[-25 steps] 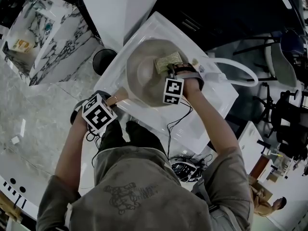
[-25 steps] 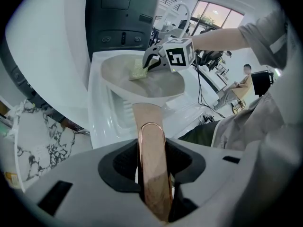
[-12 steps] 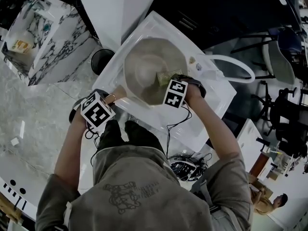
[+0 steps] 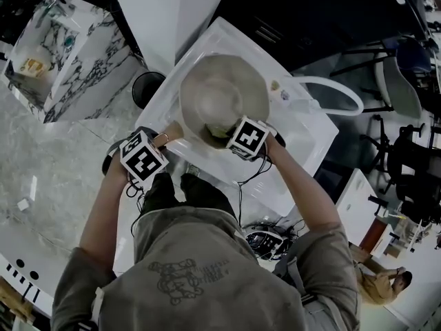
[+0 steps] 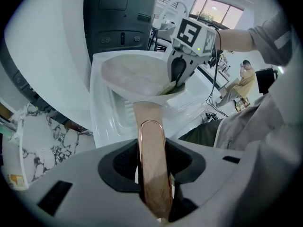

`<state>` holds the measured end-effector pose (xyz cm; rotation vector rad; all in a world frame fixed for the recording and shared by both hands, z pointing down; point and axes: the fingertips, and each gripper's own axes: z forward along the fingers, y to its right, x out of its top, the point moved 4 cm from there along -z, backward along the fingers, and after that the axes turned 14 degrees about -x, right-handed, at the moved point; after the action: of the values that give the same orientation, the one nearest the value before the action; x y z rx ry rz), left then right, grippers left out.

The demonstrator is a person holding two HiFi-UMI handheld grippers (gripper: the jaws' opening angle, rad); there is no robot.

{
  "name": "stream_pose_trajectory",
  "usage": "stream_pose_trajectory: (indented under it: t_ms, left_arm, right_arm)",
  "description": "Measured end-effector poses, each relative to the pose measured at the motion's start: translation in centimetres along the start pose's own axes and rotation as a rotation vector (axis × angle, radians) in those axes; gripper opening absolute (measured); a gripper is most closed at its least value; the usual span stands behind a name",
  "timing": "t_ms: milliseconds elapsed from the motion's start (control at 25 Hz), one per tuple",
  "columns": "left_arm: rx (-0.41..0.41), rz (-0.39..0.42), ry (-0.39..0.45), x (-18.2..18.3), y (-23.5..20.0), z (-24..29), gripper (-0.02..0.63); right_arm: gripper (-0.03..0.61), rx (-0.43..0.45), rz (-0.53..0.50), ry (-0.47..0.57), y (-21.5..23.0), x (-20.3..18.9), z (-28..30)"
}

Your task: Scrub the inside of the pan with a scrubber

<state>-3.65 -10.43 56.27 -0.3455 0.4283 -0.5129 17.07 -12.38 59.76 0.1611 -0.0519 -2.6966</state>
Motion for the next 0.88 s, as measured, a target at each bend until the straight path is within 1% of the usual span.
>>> stream_pose_trajectory:
  t_ms: [120,200,320,400,480,600,720,880]
  left_arm:
    - [0.027,0.021,-0.008,-0.3,0.0,-0.1,0.155]
    - [0.038,0.033,-0.011,-0.5,0.1,-0.4,0.156]
    - [0.049,0.046,-0.012,-0.8,0.5,-1.1,0.161]
    - [0.063,0.052,-0.007,-0.9,0.6,-1.7,0.176]
    - [0.078,0.056,0.004,-1.0,0.8,-2.4,0.186]
    - [0.098,0.071,0.037,-0.9,1.4,-3.7,0.186]
    - [0.119,0.101,0.096,-0.2,1.9,-5.5,0.186]
    - [0.165,0.140,0.195,1.5,2.7,-8.0,0.186]
  right_arm:
    - [0.061,0.100,0.147,0.102,-0.9,2.1,-0.9]
    - [0.061,0.139,0.238,0.175,-1.0,3.3,-1.8]
    - [0.061,0.169,0.377,0.308,-0.5,4.6,-3.1]
    - [0.061,0.165,0.469,0.409,0.2,5.3,-4.2]
    - [0.061,0.136,0.543,0.508,0.9,5.9,-5.6]
    - [0.061,0.058,0.612,0.636,1.6,6.4,-8.1]
    - [0.063,-0.031,0.653,0.743,2.0,6.9,-10.7]
    - [0.063,-0.119,0.684,0.863,1.9,7.4,-14.4]
